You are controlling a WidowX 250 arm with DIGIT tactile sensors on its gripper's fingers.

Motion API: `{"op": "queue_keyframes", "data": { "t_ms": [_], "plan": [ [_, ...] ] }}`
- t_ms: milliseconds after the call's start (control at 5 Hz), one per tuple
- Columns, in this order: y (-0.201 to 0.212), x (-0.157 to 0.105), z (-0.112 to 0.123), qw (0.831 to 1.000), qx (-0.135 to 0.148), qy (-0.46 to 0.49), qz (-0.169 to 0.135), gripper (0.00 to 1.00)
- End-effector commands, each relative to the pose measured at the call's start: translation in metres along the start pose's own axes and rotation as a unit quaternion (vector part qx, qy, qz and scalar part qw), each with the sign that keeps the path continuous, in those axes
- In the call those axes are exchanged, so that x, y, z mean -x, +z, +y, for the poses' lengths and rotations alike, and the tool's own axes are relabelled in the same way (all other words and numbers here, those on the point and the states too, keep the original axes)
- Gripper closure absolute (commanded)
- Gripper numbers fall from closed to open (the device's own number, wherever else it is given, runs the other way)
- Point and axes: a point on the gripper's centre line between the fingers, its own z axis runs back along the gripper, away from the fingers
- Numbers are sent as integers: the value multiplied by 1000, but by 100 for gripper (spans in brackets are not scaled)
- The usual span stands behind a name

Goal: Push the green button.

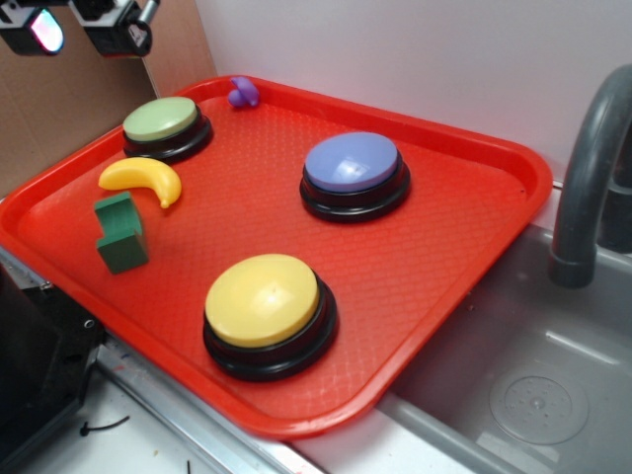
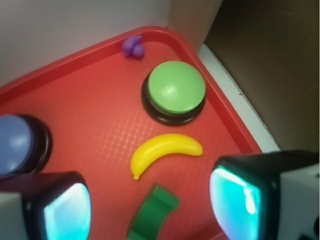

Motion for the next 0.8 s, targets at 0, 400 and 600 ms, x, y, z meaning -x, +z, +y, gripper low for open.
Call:
{"op": "queue_keyframes", "data": {
  "t_ms": [0,400,600],
  "plan": [
    [34,-5,-13,998,22,-44,-35,0],
    [36,-6,-23,997,33,-70,-28,0],
    [36,-5,-26,994,29,-99,-24,0]
  ]
}}
